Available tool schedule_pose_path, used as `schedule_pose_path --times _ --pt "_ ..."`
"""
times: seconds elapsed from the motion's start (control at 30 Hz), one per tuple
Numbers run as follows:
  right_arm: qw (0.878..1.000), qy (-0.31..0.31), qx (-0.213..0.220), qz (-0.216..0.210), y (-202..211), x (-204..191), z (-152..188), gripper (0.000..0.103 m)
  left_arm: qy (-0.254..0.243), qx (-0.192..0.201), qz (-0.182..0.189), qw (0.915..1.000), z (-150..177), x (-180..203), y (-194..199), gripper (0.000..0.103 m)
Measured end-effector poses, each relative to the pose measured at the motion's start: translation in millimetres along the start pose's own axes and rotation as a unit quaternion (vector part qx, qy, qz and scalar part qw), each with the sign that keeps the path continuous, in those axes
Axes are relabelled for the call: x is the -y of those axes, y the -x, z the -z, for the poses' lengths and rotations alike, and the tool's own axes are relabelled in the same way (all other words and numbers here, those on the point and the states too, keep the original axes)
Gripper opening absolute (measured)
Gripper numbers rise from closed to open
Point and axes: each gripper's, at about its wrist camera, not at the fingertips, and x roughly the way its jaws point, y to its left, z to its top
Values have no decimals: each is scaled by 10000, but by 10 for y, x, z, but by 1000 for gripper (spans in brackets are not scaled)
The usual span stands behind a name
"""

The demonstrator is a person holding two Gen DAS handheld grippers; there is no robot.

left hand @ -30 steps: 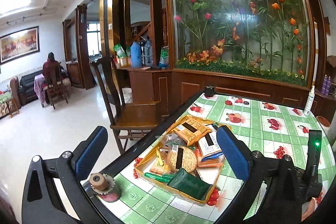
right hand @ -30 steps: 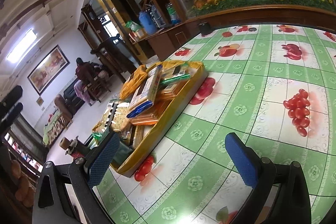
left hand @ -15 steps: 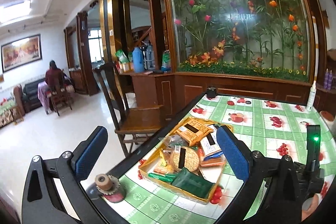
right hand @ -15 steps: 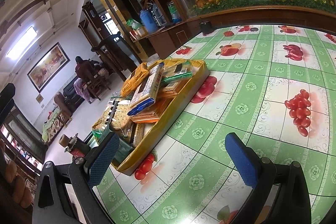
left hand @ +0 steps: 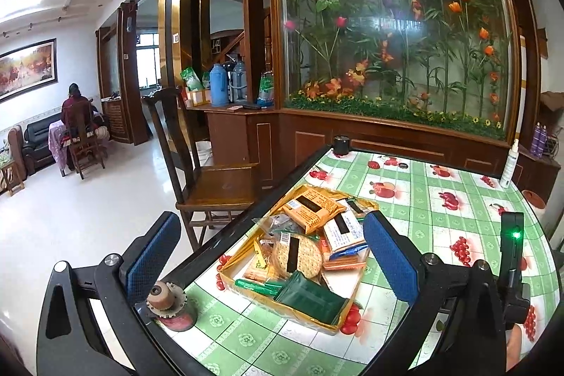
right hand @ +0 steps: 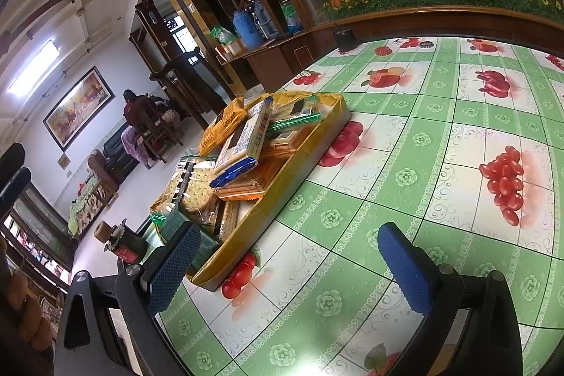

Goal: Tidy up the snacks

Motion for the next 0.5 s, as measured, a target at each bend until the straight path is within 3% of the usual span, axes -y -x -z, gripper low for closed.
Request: schedule_pose_path --times 0.5 --pt "10000 16 -33 20 -52 20 28 101 -108 50 168 9998 -23 59 17 103"
